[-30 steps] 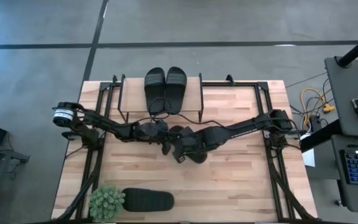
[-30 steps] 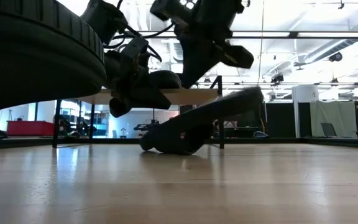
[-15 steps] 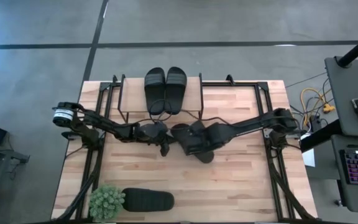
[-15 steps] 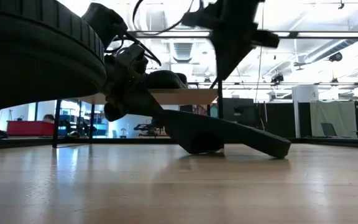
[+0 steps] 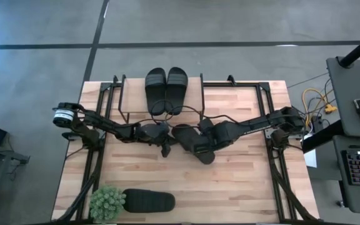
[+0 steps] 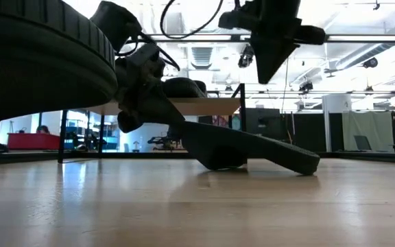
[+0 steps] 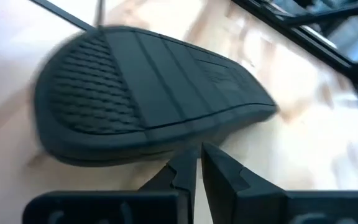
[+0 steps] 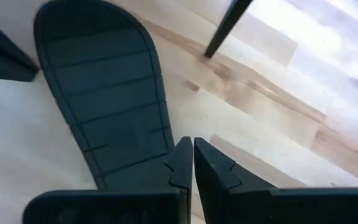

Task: Pick and place slides into the shelf
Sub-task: Adjust the black slides

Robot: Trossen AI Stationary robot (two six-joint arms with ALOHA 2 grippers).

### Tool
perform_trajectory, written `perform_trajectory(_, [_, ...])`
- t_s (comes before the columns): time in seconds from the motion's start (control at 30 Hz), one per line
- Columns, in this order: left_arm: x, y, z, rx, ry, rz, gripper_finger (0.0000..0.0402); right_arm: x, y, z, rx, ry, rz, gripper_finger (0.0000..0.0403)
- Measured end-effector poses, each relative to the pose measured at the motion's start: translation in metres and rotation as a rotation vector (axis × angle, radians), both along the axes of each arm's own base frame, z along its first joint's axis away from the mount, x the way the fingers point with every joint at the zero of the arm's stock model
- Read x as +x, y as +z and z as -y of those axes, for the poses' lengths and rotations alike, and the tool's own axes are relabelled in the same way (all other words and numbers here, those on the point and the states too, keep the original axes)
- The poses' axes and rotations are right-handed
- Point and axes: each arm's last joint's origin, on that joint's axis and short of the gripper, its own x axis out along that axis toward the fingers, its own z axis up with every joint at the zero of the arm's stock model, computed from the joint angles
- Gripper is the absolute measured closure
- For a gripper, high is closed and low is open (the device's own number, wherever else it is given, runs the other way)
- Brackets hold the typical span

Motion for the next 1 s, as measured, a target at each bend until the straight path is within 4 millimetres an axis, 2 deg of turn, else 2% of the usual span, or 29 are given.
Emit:
perform_trajectory(0.27, [-0.008, 0.024, 0.009, -0.024, -0.085, 0.087, 0.0391, 0.004, -0.02, 0.0, 0.117, 0.006, 0.019, 0.0394])
perform_trajectory(0.43, [-0.01, 0.045, 0.01, 0.047, -0.068, 0.176, 0.0391, 0.007, -0.03, 0.0, 0.131, -0.016, 0.068, 0.0394])
perform_trajectory(0.63, [0.0, 0.03, 0.006, 0.132, -0.051, 0.108, 0.0391, 0.007, -0.024, 0.001, 0.09, -0.045, 0.1, 0.0394])
perform_trajectory(0.83, [0.024, 0.021, 0.008, 0.215, -0.094, 0.07, 0.0391, 0.001, -0.009, 0.001, 0.08, -0.052, 0.148, 0.0394])
perform_trajectory(1.0, [0.034, 0.014, 0.008, 0.245, -0.09, 0.003, 0.0391, -0.004, -0.003, 0.0, 0.083, -0.066, 0.159, 0.0394])
